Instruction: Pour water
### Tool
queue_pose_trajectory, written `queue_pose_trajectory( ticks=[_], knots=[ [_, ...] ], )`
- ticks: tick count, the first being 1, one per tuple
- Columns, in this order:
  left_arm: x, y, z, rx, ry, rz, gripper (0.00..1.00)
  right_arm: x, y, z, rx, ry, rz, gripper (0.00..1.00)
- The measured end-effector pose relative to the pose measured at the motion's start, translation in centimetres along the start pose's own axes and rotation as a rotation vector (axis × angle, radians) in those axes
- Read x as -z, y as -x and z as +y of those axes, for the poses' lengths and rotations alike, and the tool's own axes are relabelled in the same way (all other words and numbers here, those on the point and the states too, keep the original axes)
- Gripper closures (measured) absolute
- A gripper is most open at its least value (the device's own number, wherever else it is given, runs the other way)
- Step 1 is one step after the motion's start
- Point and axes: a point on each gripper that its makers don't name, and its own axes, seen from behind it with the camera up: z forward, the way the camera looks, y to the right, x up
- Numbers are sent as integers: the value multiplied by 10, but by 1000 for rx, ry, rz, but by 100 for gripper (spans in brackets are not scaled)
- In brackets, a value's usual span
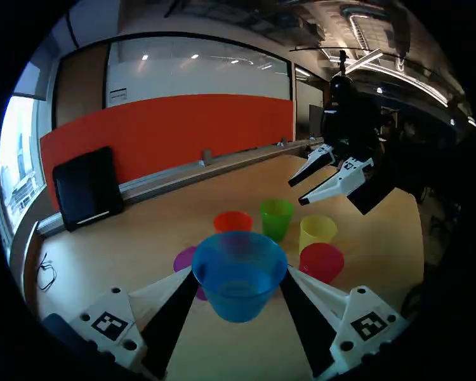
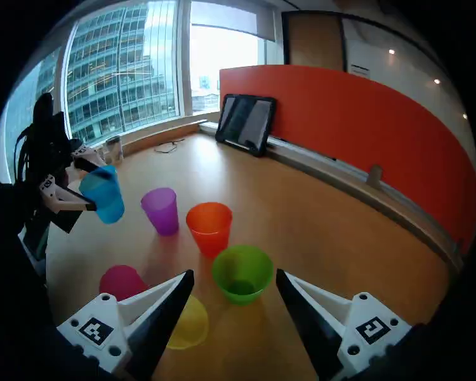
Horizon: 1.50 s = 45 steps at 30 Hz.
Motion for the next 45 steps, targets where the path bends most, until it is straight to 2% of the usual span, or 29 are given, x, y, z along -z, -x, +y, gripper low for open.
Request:
queue_pose_trajectory(
  ticks=[18,42,45],
  knots=[
    [11,-21,-4,12,-14,64,14,-27,20,6,-36,4,-70,0],
    [15,-26,-7,20,-20,83,14,-60,33,4,-32,-5,-130,0],
    [17,-27,-7,19,-22,85,14,-62,33,4,-33,-4,-128,3]
  ],
)
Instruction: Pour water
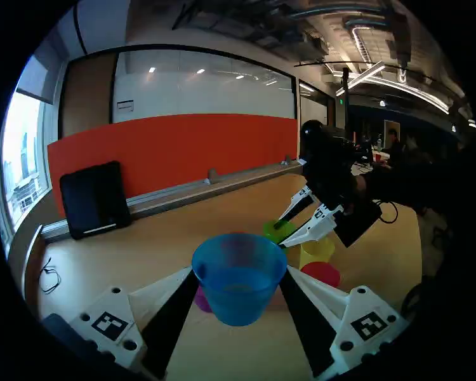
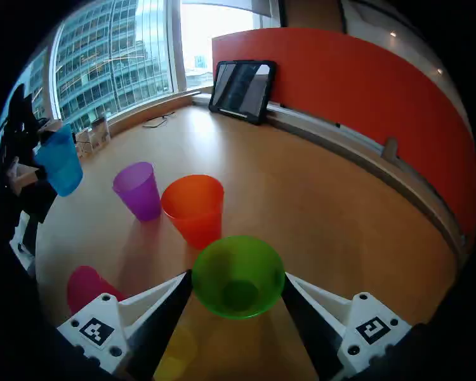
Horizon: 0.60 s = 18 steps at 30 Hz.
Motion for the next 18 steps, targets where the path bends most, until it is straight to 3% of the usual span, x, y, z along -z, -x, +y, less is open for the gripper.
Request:
queue_pose_trajectory(
  ticks=[9,18],
  knots=[
    [3,-3,0,-7,-6,6,14,3,-5,-3,-5,-1,25,7],
    [5,-9,0,-9,-16,13,14,26,-23,-2,12,28,82,8]
  ],
)
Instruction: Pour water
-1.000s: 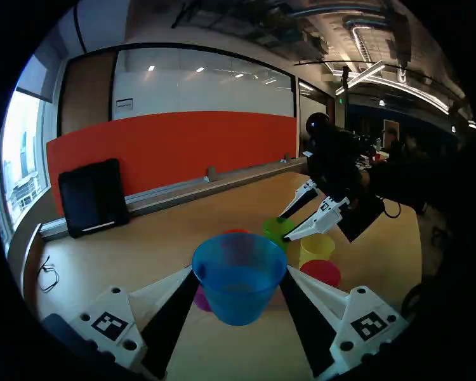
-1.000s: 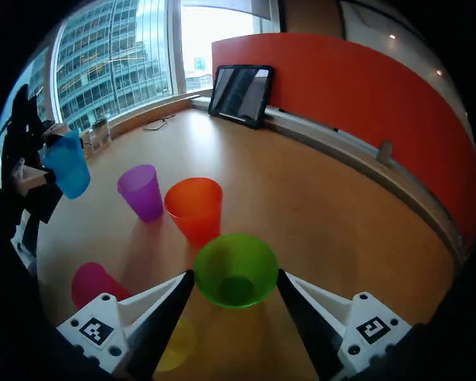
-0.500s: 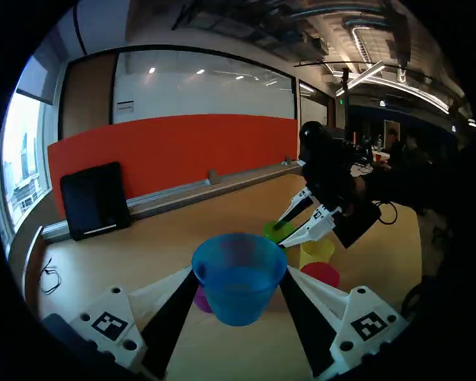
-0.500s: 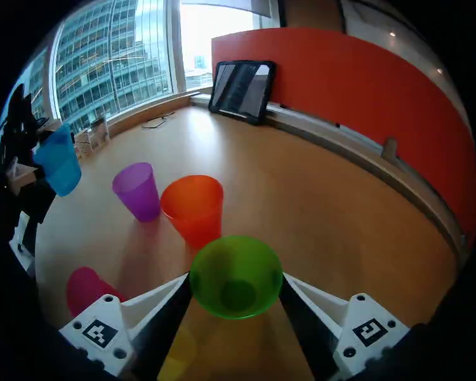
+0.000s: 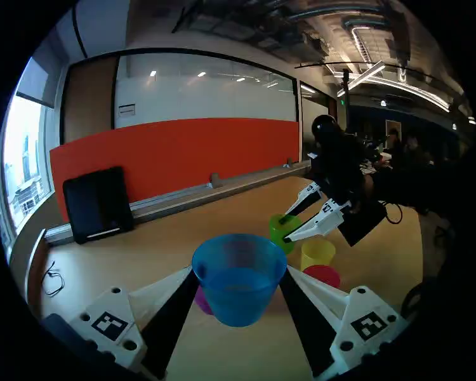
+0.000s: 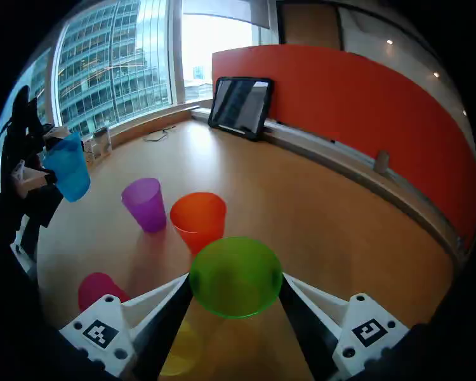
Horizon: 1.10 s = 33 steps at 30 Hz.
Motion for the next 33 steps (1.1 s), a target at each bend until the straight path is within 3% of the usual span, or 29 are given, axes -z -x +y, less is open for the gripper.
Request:
queue_pose_trajectory(
  ticks=[16,33],
  knots=[
    [1,-18,0,9,-11,41,14,61,-46,-9,64,57,185,7],
    [8,-52,6,-9,-11,109,14,103,-89,-26,82,93,394,7]
  ],
)
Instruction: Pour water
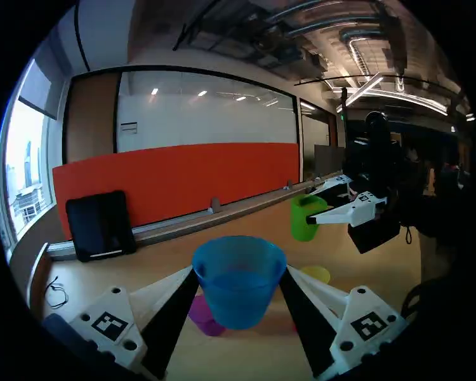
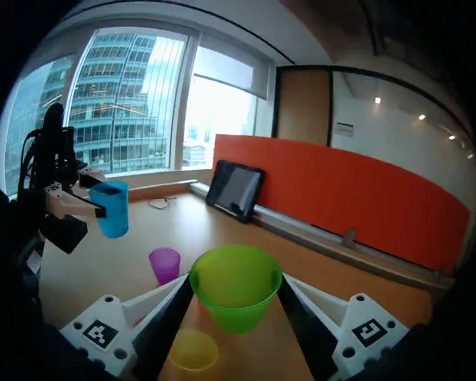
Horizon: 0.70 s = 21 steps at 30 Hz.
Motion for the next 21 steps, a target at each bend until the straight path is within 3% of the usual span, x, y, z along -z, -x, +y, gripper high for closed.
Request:
queue_pose_trajectory(
  ticks=[14,21],
  knots=[
    [0,-24,11,-17,21,41,14,18,-47,-6,-47,10,158,7],
    [-1,-32,15,-16,28,54,14,26,-60,-5,-55,13,204,7]
  ],
)
